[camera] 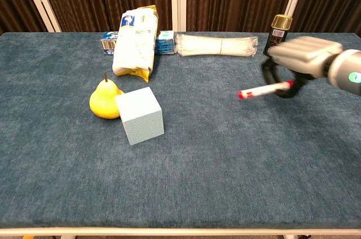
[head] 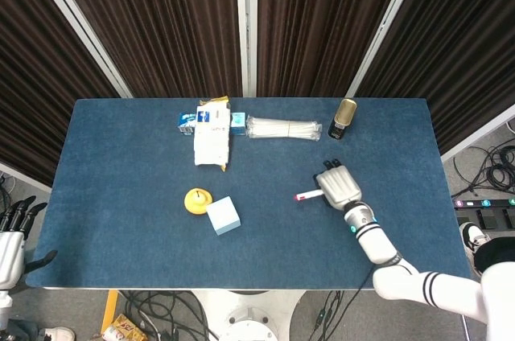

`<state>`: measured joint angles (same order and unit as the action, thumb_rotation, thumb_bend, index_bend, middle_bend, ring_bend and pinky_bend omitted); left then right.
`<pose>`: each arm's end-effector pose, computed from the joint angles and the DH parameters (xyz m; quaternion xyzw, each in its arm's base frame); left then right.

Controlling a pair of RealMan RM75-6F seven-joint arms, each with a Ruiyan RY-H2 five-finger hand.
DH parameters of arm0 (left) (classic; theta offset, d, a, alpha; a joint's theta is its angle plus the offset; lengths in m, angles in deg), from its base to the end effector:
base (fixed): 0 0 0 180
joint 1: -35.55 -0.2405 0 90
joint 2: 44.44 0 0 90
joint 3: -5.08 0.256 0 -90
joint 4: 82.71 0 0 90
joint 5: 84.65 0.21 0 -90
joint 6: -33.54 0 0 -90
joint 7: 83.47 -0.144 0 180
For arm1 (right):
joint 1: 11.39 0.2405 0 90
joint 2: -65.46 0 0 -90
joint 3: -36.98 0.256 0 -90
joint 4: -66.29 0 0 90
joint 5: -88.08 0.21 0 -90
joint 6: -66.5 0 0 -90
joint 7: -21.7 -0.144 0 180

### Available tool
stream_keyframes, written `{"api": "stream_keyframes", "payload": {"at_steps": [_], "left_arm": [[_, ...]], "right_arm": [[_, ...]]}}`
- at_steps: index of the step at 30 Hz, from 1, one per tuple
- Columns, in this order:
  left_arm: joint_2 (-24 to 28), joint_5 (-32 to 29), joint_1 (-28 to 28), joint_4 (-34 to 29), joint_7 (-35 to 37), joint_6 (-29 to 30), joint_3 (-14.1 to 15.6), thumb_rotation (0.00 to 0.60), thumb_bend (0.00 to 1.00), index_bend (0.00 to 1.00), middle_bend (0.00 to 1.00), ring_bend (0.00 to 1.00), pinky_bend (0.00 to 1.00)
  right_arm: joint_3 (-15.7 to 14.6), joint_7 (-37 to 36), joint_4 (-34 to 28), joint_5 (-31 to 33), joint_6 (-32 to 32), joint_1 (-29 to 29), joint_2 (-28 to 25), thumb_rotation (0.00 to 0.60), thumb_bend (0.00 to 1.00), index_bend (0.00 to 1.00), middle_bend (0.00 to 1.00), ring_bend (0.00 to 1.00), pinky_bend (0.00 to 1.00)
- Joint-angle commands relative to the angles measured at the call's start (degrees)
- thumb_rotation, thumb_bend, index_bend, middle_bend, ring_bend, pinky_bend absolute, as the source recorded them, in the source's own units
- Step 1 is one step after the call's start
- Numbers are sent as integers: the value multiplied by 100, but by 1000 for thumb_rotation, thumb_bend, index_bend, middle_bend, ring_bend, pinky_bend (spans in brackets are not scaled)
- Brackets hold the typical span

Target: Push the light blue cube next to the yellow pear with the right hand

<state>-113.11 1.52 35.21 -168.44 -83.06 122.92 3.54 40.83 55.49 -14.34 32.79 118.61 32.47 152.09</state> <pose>-0.3380 0.1473 0.1507 -0.5716 -0.3889 -0.3691 0.6211 -0.1991 -0.3471 -0.0144 0.7936 -0.3128 0.2244 0.4712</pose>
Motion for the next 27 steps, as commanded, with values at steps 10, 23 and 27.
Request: {"api": "stream_keyframes", "payload": {"at_steps": [10, 23, 27], "left_arm": [[-3, 24, -13, 12, 54, 69, -16, 600, 102, 221, 199, 120, 178], [-68, -91, 66, 43, 68, -47, -103, 600, 102, 221, 199, 120, 178], [-59, -49, 121, -16, -31, -105, -93, 600, 102, 221, 199, 120, 178]], "right_arm": [[-217, -410, -415, -192, 397, -509, -578, 600, 248, 129, 253, 21, 116], [-688, -2439, -1546, -2225, 3084, -2443, -2327, 600, 249, 125, 202, 5, 114], [-883, -2761, -1554, -2685, 3700, -2958, -2459, 600, 254, 125, 196, 1, 113]]}}
